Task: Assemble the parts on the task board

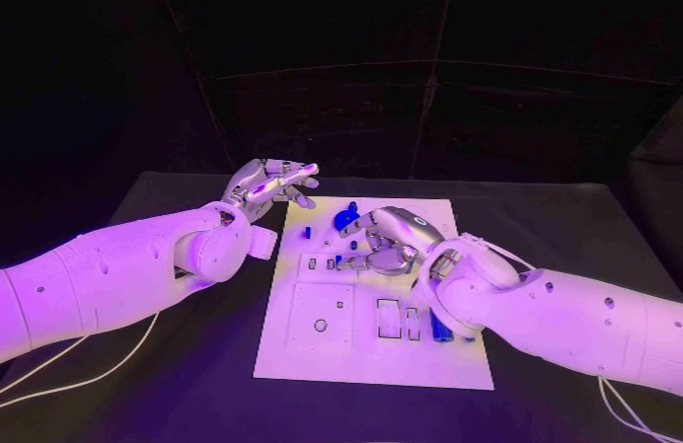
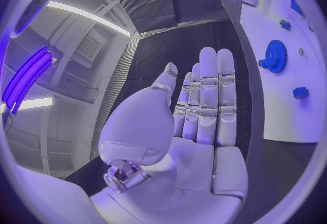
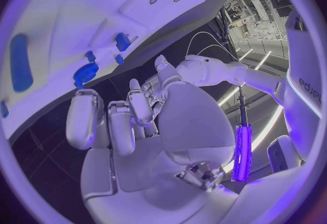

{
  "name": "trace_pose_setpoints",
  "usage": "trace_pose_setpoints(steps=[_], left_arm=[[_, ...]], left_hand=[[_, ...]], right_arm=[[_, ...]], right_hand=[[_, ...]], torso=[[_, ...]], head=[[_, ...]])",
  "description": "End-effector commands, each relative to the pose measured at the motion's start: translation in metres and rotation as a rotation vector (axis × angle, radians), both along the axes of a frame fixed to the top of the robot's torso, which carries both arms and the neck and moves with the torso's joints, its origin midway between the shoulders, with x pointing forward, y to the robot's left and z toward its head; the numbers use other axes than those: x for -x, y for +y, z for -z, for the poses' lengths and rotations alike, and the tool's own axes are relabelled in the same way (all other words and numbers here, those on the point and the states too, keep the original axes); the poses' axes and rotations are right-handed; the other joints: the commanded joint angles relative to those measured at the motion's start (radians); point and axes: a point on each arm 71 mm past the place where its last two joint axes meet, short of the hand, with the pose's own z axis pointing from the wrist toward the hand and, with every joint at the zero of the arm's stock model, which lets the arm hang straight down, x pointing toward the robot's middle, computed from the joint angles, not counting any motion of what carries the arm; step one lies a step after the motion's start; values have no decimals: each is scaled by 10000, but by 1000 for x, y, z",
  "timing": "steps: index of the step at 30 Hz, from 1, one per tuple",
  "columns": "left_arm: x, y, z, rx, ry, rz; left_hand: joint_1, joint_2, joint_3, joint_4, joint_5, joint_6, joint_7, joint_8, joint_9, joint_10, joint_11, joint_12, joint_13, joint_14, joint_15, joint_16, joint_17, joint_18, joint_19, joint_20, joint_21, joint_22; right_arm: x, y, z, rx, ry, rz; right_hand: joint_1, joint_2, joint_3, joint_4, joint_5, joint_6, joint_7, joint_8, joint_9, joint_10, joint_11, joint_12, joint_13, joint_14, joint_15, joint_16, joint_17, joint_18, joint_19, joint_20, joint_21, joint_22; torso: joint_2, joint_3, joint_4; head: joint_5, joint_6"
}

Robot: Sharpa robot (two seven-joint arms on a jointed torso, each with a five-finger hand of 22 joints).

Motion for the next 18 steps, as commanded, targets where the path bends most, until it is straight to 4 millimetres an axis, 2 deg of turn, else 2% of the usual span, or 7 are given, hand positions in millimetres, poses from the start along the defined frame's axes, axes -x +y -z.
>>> trace_pose_setpoints(steps=[1, 5, 8, 10, 11, 13, 18], left_arm=[[2, -1, 3, -1240, 521, 403], [5, 0, 4, -2652, 1122, 1093], [7, -1, 5, -4047, 1620, 1649], [9, -2, 6, -5204, 2076, 2043], [10, -2, 7, -6006, 2377, 2219], [10, -3, 7, -6996, 2715, 2448], [8, -9, 7, -9606, 3270, 2958]], left_hand=[[-96, -37, -95, 93, 4, 318, -173, 108, 54, 616, -269, 370, 267, 559, -255, 2514, 2444, 141, 350, -249, 631, 374], [-454, -82, -409, 395, 53, 588, -420, 179, 164, 1222, -448, 1300, 1074, 679, -432, 7265, 7547, 74, 479, -511, 1905, 1342], [-948, 9, -709, 890, 14, 581, -495, 358, 317, 1338, -608, 2437, 2010, 839, -575, 9553, 10408, -243, 1103, -617, 4090, 3926], [-957, 107, -789, 1071, 82, 460, -504, 548, 461, 1003, -612, 3437, 2940, 841, -573, 10191, 11276, -375, 1290, -673, 5054, 5117], [-1194, 304, -994, 1552, 141, 349, -713, 1069, 798, 599, -567, 5687, 5001, 881, -724, 10678, 11920, -467, 1703, -698, 5961, 6110], [-961, 90, -1177, 1578, 70, 21, -613, 1492, 1091, 146, -606, 7202, 6514, 928, -655, 10961, 12419, -621, 1822, -681, 6511, 7017], [-1132, 288, -1435, 2044, 37, -151, -694, 2329, 1658, 64, -724, 8767, 8101, 1065, -702, 11316, 13070, -825, 2204, -732, 7398, 8411]], right_arm=[[5, -11, -20, -1125, -383, -570], [3, -35, -37, -1624, 293, -390], [0, -54, -49, -1965, 689, -61], [-5, -69, -58, -2191, 862, 270], [-8, -79, -64, -2321, 963, 517], [-13, -91, -68, -2437, 1054, 817], [-22, -112, -74, -2527, 1174, 1384]], right_hand=[[104, -30, -78, 14, 81, -113, 7, -35, 5, -7, 37, 42, -17, 805, 72, 23, 1508, -108, 29, 62, 68, 30], [189, 65, -127, 36, 153, -78, 0, -7, 18, -39, 33, 2, -57, 789, 73, -7, 1439, -106, 20, 69, 63, 20], [268, 180, -171, 54, 218, 13, -24, 43, 37, -53, 14, -16, -77, 776, 62, -33, 1384, -101, 9, 65, 56, 7], [297, 228, -188, 60, 244, 49, -35, 62, 43, -45, 5, -5, -68, 771, 55, -43, 1363, -100, 6, 61, 54, 2], [319, 254, -198, 59, 266, 68, -41, 73, 45, -45, -1, -7, -70, 771, 50, -43, 1364, -99, 4, 58, 53, -1], [351, 287, -217, 57, 307, 97, -51, 88, 49, -47, -10, -12, -77, 770, 43, -47, 1357, -99, 2, 51, 52, -3], [371, 304, -236, 55, 338, 120, -57, 100, 52, -62, -17, -36, -102, 764, 37, -59, 1330, -97, -2, 47, 48, -11]], torso=[[-73, 14, -24], [-165, 55, -36], [-245, 83, -38], [-296, 108, -42], [-311, 116, -45], [-385, 152, -54], [-487, 210, -70]], head=[[51, -45], [43, -75], [51, -108], [46, -123], [46, -123], [72, -152], [104, -195]])
